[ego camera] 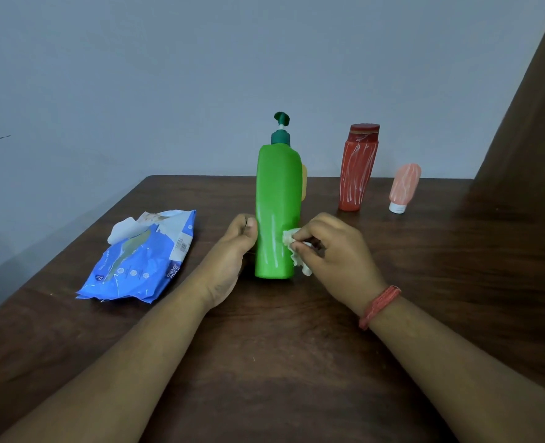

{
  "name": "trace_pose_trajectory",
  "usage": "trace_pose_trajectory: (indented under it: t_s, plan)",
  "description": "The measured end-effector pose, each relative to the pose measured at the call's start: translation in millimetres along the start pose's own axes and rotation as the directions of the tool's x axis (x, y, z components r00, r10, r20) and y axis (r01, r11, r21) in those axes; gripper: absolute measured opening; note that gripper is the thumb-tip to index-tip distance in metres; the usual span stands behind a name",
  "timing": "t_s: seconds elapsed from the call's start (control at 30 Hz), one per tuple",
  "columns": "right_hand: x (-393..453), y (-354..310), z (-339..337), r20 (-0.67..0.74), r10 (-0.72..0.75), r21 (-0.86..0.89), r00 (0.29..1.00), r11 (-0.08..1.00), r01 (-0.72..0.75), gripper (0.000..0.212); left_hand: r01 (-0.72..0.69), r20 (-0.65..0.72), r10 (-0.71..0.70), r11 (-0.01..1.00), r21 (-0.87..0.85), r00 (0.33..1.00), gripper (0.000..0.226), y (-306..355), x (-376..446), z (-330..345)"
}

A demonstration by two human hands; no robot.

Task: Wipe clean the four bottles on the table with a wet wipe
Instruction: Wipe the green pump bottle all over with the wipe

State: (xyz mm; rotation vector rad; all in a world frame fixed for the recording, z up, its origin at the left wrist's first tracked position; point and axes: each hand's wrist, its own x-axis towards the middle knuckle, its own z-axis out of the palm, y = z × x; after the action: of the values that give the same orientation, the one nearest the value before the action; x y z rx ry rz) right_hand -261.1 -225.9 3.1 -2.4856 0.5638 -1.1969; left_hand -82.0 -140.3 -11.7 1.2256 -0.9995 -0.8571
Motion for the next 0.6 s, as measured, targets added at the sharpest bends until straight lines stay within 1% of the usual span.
trace_pose_trajectory:
  t_s: [0.1,0.17,0.2,0.27,0.33,0.4,0.43,0.5,0.53,0.6]
  plan:
    - [-0.2,-2.3,2.2,-0.028,0.009,0.068,1.000,0.998,-0.008,0.004,0.006,0.006,-0.006,0.999,-0.048,1.000,0.020,2.0,-2.1,2.9]
    - [-0.4,-7.1,5.0,-0.033,-0.011,0.061,0.999,0.998,0.013,0.004,0.013,-0.002,-0.013,0.994,-0.112,1.000,0.019,1.8,-3.4,8.0]
    - [0.1,-9.7,6.1,-0.050,-0.022,0.045,0.999,0.999,0.025,0.003,0.013,-0.027,-0.017,0.988,-0.155,0.999,0.020,1.4,-4.1,11.5]
    - [2.0,-16.1,6.5,-0.071,-0.067,0.010,0.995,0.998,0.068,0.003,0.019,-0.088,-0.043,0.966,-0.259,0.995,0.028,5.4,-6.5,19.9]
    - [2.4,-23.4,6.1,0.001,-0.181,-0.009,0.983,0.983,0.181,0.005,0.013,-0.129,-0.056,0.949,-0.315,0.990,0.034,10.0,-7.7,24.9]
    - [2.7,-26.9,5.1,0.098,-0.297,-0.052,0.950,0.952,0.303,0.007,0.016,-0.153,-0.072,0.940,-0.342,0.986,0.037,14.1,-8.3,25.6]
    - [3.7,-27.0,3.1,0.093,-0.305,-0.075,0.948,0.947,0.312,0.008,0.026,-0.160,-0.088,0.934,-0.355,0.983,0.043,16.6,-9.1,26.5]
    - [5.5,-26.8,0.2,0.010,-0.249,-0.078,0.968,0.965,0.249,0.008,0.039,-0.170,-0.109,0.927,-0.373,0.979,0.050,18.8,-9.6,27.2]
    - [5.6,-27.9,0.1,0.003,-0.250,-0.073,0.968,0.966,0.250,0.008,0.040,-0.180,-0.117,0.923,-0.382,0.977,0.051,19.6,-10.1,27.8]
    - [4.0,-31.4,2.1,0.090,-0.330,-0.101,0.940,0.936,0.338,0.009,0.037,-0.199,-0.126,0.916,-0.400,0.972,0.052,20.7,-10.4,28.6]
